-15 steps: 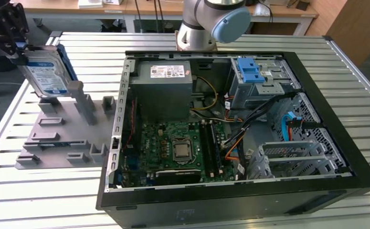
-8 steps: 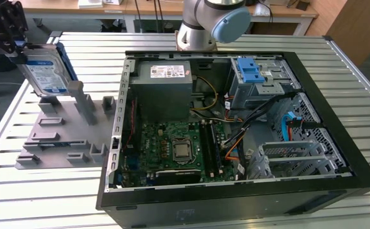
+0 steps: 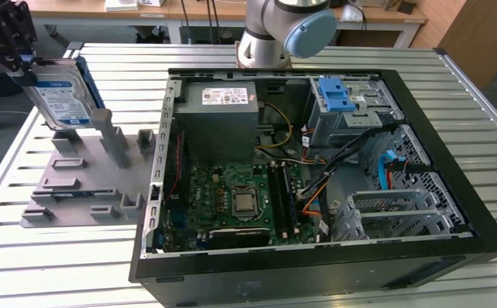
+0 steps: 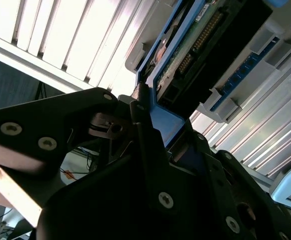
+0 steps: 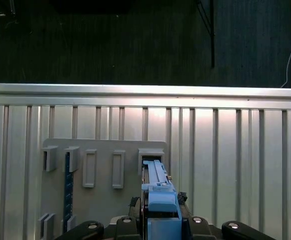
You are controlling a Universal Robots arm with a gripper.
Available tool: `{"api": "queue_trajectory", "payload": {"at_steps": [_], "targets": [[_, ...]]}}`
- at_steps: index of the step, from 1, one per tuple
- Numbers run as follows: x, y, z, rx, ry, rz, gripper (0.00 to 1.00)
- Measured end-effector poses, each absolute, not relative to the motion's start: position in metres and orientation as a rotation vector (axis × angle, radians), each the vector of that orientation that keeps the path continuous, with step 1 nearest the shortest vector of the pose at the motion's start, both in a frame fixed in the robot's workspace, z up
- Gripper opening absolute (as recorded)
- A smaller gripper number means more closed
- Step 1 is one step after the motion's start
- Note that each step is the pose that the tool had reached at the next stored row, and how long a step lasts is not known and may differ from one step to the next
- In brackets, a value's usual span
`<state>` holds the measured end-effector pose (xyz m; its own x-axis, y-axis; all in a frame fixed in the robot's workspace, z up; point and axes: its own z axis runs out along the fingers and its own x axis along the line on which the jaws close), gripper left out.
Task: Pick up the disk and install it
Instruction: 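Pick up the disk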
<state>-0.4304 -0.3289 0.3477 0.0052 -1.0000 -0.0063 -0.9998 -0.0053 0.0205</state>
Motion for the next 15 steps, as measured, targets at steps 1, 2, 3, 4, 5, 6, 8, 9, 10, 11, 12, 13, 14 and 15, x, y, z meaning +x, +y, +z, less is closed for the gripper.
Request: {"api": "queue_trajectory", "payload": {"at_steps": [1,2,3,4,5,6,8,9,10,11,12,13,14,15], "targets": [[-0.4304,-0.3289,0.3478,2.220,-2.208,-0.030,0.36],[-0.4304,-0.3288,0.3478,2.220,-2.208,-0.030,0.36],[-0.4304,-0.3289,0.3481,2.220,-2.208,-0.030,0.36],[-0.4304,-0.3289,0.3486,2.220,-2.208,-0.030,0.36],[-0.4304,-0.3288,0.3493,2.220,-2.208,-0.030,0.36],[-0.4304,-0.3288,0.3501,2.220,-2.208,-0.030,0.36],[-0.4304,-0.3288,0.3519,2.220,-2.208,-0.030,0.36],[-0.4304,-0.3288,0.3528,2.220,-2.208,-0.030,0.36],[-0.4304,-0.3288,0.3536,2.220,-2.209,-0.030,0.36],[-0.4304,-0.3288,0.3545,2.220,-2.209,-0.030,0.36],[-0.4304,-0.3288,0.3551,2.220,-2.209,-0.030,0.36],[-0.4304,-0.3288,0.3556,2.220,-2.209,-0.030,0.36],[-0.4304,-0.3289,0.3562,2.220,-2.209,-0.030,0.36],[-0.4304,-0.3288,0.3569,2.220,-2.209,-0.030,0.36]]}}
